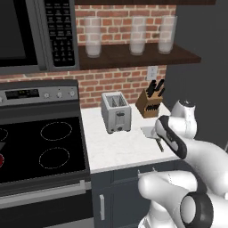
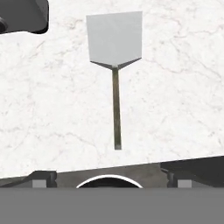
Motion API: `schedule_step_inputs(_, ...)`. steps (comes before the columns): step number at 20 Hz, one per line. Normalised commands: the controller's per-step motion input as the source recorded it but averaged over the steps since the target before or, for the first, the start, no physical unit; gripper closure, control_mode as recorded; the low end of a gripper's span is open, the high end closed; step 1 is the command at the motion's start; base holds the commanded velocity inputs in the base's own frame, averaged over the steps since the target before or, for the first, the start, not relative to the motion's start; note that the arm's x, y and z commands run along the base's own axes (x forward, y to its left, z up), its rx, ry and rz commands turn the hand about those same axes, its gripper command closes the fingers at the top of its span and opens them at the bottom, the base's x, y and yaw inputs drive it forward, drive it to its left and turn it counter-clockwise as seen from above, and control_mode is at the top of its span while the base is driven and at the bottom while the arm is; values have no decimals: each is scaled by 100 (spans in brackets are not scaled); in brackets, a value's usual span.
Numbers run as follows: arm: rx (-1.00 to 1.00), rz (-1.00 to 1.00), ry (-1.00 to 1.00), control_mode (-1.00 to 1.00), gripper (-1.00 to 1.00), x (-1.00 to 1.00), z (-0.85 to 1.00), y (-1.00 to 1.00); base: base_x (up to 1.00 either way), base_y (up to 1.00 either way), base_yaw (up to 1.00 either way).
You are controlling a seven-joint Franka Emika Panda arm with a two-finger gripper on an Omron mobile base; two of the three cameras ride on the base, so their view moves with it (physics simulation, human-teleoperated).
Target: Put the lemon wedge and bell pepper in the pot. Retrieve the spatula and lightly stir the vegetables in the pot.
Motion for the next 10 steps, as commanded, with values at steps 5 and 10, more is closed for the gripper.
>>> schedule_step_inputs(5,0,0,3,-100,-100,33,-39,0,0,0,0)
schedule_step_inputs(10,0,0,7,-100,-100,15,-31,0,0,0,0)
